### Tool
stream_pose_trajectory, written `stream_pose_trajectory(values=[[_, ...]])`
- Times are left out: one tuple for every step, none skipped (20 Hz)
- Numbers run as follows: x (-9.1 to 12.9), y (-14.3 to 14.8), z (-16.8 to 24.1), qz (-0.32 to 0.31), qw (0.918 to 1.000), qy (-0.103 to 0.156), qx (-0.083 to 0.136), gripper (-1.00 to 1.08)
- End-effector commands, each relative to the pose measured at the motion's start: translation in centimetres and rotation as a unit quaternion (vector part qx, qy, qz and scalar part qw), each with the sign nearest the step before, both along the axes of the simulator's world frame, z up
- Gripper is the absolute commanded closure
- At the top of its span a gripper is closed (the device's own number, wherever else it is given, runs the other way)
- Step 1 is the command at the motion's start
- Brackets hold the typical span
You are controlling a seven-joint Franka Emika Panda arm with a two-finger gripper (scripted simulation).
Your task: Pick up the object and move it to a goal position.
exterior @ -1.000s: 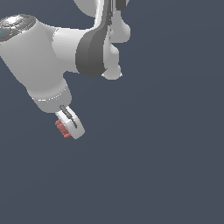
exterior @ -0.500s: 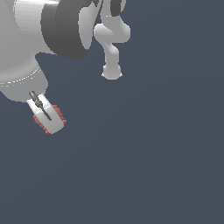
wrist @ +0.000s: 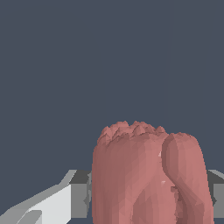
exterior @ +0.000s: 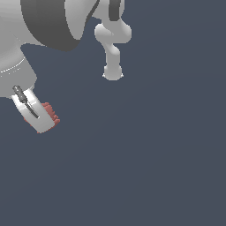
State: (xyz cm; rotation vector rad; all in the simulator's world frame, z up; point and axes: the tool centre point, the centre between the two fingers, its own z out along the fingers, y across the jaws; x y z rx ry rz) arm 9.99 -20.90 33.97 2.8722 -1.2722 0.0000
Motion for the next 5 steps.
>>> stream_pose_trajectory(values=[[0.09, -0.13, 0.23, 0.000, 1.0000, 0.000, 0.000, 1.08], [0.11, -0.15, 0.27, 0.000, 1.0000, 0.000, 0.000, 1.08], [0.13, -0.16, 0.28, 0.000, 1.0000, 0.000, 0.000, 1.08], [0.15, -0.16, 0.29, 0.000, 1.0000, 0.000, 0.000, 1.08], [0.16, -0.15, 0.28, 0.000, 1.0000, 0.000, 0.000, 1.08]])
